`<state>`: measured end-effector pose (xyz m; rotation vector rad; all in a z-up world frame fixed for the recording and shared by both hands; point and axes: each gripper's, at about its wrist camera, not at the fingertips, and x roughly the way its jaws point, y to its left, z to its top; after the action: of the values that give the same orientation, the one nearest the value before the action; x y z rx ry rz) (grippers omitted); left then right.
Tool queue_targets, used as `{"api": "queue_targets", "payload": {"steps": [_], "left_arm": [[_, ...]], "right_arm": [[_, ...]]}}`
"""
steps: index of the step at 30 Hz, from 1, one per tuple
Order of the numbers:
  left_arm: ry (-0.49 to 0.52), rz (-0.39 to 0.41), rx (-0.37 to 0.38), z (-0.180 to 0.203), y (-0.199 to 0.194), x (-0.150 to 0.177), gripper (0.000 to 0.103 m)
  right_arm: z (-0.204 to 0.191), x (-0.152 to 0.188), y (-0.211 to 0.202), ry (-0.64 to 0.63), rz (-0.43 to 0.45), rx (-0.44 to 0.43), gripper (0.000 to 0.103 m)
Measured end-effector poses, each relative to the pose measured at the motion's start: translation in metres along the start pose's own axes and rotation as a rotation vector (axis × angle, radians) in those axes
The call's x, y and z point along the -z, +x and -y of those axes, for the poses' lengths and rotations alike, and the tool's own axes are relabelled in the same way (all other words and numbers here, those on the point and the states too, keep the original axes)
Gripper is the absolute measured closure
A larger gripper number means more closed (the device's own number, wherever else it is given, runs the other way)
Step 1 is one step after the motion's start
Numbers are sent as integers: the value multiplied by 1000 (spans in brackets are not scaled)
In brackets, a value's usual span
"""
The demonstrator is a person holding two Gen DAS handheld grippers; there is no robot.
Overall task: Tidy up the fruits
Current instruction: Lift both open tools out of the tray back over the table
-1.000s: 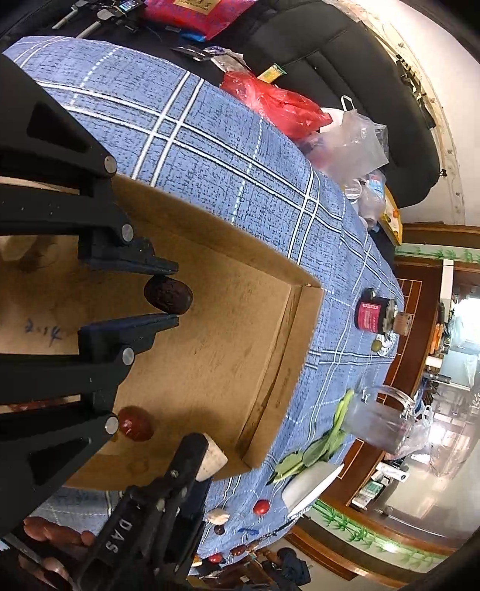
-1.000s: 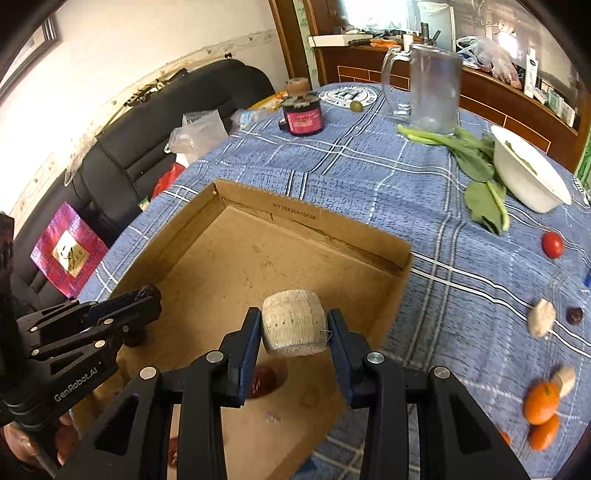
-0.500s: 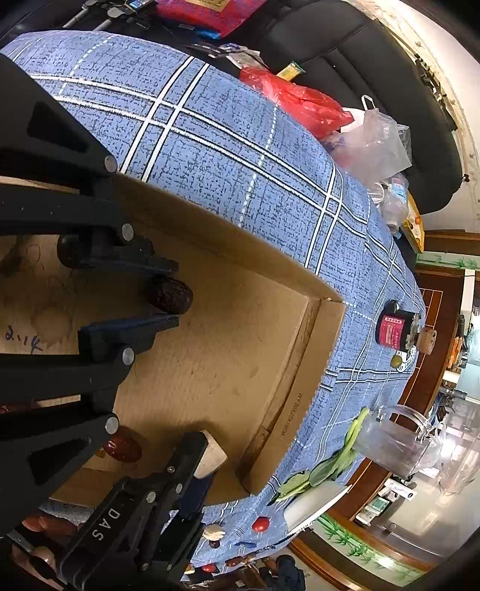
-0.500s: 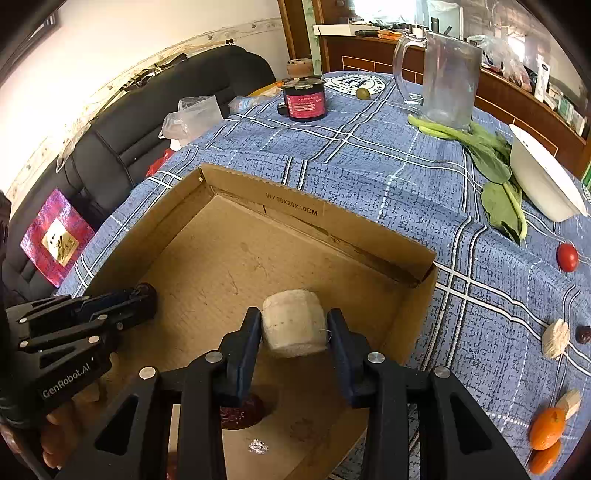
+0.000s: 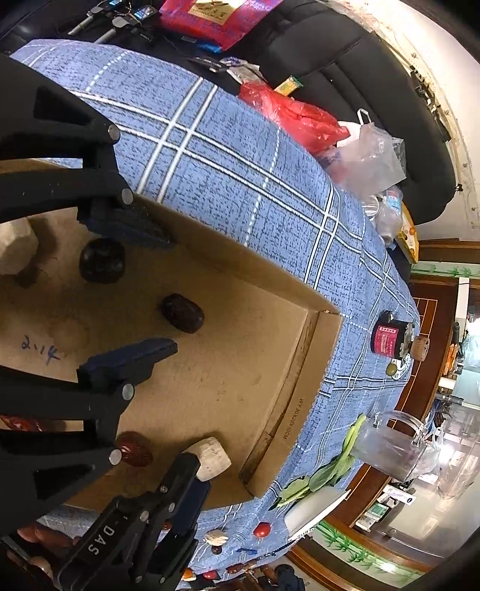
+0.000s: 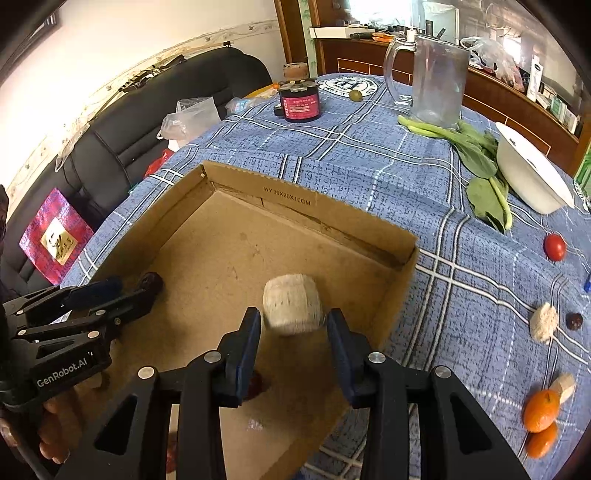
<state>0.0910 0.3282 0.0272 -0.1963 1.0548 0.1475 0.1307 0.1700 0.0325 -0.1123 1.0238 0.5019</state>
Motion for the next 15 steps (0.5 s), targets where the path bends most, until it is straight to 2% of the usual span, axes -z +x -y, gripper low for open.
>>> {"api": "queue_targets", "payload": {"steps": [6,10,15], "left_arm": [[19,55,-52,3,-21,11,42],[30,94,-81,8,-38,19,38],[31,116,-96,17,-50,28,35]], "right_arm": [[-3,12,-26,-4,38,0,61],[-1,25,-47,-4,68,6,51],[13,47,-70,24,77,2,50]]}}
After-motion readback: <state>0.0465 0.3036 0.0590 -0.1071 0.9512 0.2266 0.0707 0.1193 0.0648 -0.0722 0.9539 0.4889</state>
